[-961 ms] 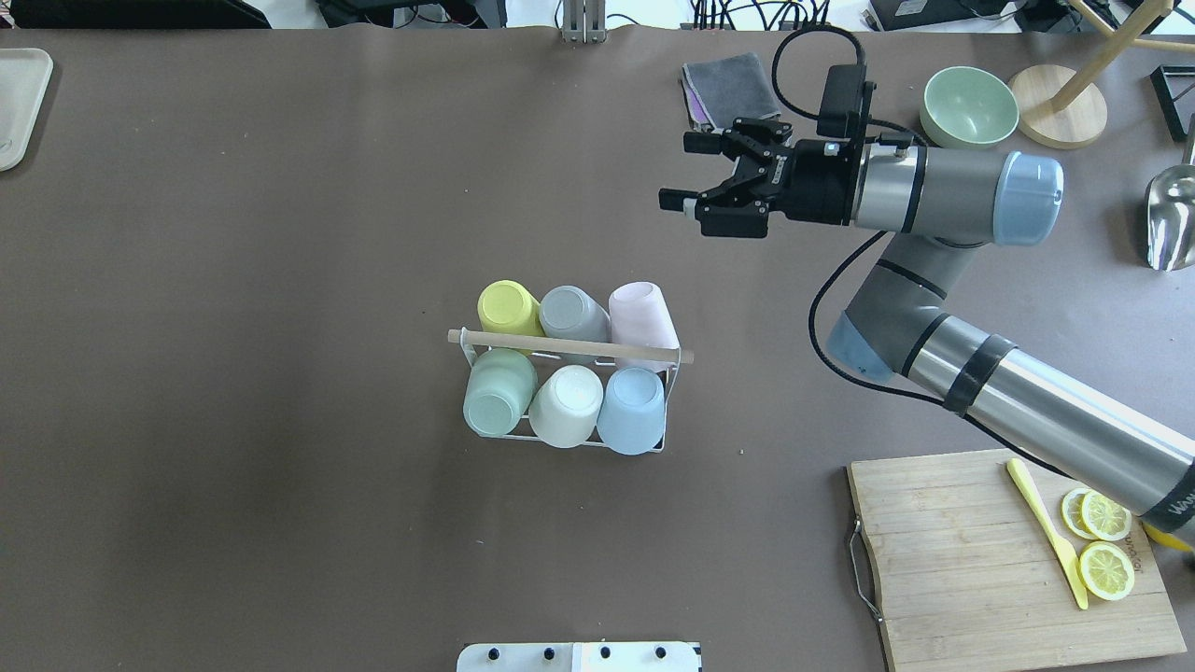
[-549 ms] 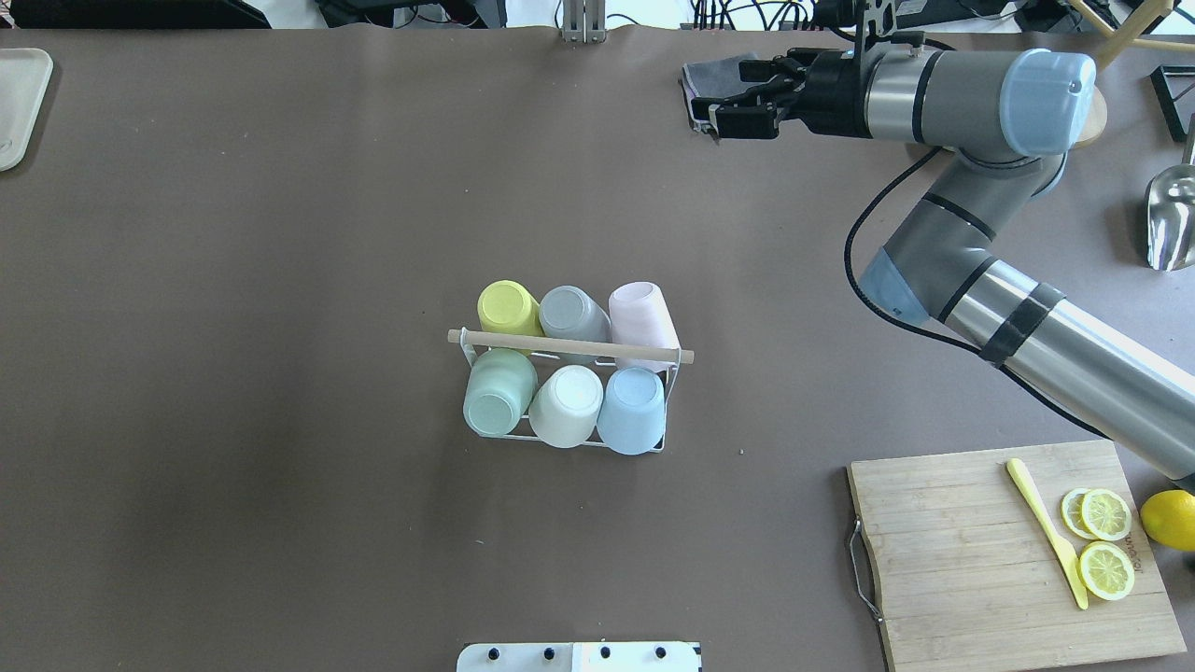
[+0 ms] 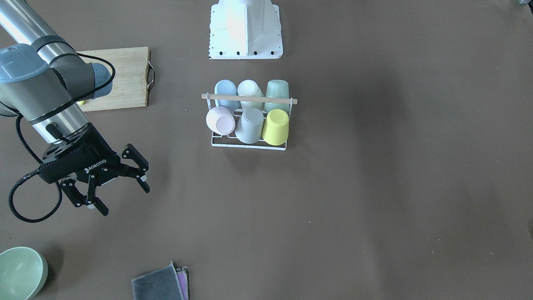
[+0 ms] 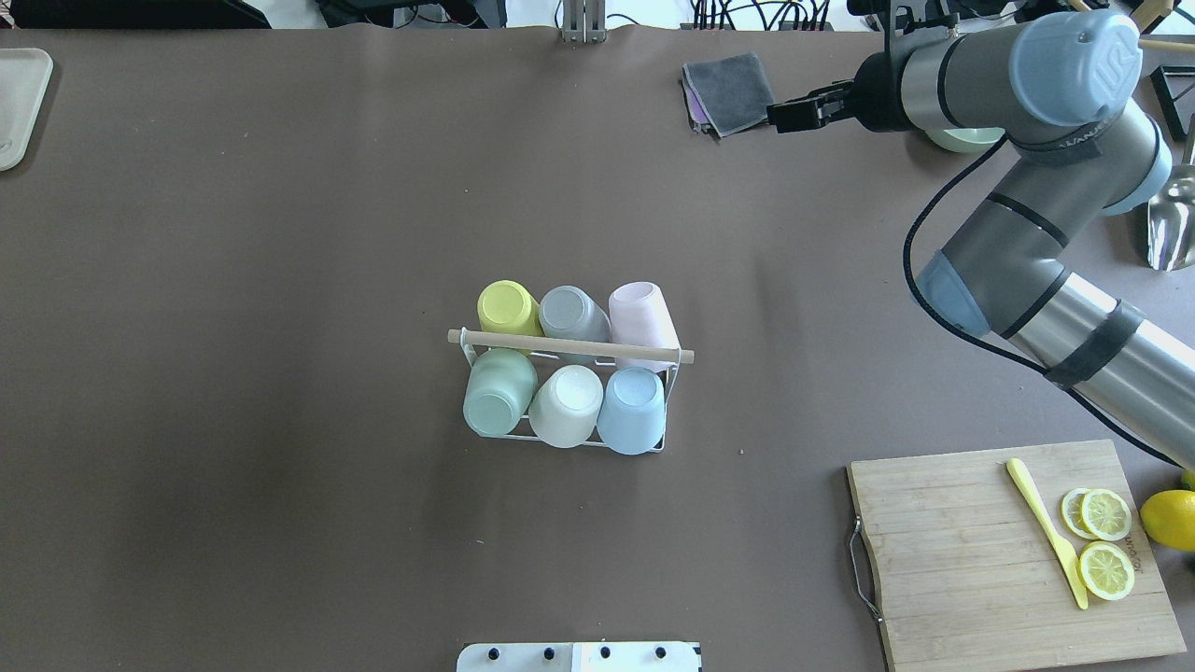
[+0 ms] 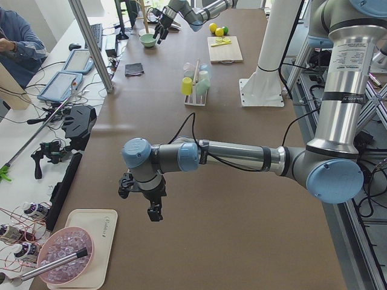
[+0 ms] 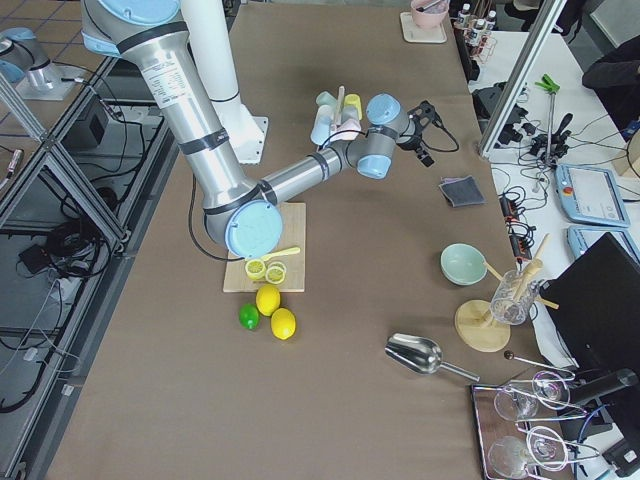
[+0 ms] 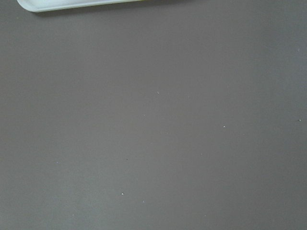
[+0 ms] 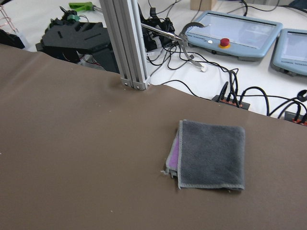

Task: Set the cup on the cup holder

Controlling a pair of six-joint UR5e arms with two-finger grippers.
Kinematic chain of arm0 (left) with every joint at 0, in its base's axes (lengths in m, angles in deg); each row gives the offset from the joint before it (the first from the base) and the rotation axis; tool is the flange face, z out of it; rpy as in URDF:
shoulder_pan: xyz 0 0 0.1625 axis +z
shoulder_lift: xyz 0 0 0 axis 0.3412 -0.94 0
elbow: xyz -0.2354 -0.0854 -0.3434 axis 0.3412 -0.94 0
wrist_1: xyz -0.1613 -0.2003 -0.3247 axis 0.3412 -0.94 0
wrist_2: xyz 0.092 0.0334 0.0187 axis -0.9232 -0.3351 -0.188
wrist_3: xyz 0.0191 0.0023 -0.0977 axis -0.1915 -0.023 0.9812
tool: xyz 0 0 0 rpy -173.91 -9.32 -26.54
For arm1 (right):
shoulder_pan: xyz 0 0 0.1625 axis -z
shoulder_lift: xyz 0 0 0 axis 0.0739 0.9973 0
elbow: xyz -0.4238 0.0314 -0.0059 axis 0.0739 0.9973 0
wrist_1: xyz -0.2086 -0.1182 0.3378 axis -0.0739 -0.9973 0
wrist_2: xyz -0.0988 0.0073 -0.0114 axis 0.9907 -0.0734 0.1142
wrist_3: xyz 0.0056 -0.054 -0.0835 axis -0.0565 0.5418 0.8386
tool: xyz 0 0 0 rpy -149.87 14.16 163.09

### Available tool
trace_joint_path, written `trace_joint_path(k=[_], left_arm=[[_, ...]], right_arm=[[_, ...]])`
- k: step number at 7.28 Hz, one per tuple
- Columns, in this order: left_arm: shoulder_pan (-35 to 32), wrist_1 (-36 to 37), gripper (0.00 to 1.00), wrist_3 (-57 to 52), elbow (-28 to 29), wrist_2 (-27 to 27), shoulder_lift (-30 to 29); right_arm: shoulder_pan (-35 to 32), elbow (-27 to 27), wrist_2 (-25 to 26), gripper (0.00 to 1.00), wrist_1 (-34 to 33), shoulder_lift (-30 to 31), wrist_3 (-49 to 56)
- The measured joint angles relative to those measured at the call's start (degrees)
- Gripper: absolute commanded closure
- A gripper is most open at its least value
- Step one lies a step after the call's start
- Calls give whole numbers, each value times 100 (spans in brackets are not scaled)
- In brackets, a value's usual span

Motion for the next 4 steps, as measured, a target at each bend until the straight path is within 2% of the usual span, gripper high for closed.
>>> trace_joint_path(k=[2, 4], left_arm=[[-3, 0, 1, 0, -1, -1, 0], [-4, 0, 1, 0, -1, -2, 0]], right_arm=[[-11, -449, -46, 0, -353, 549, -286], [-57, -1127, -198, 0, -649, 1338, -418]])
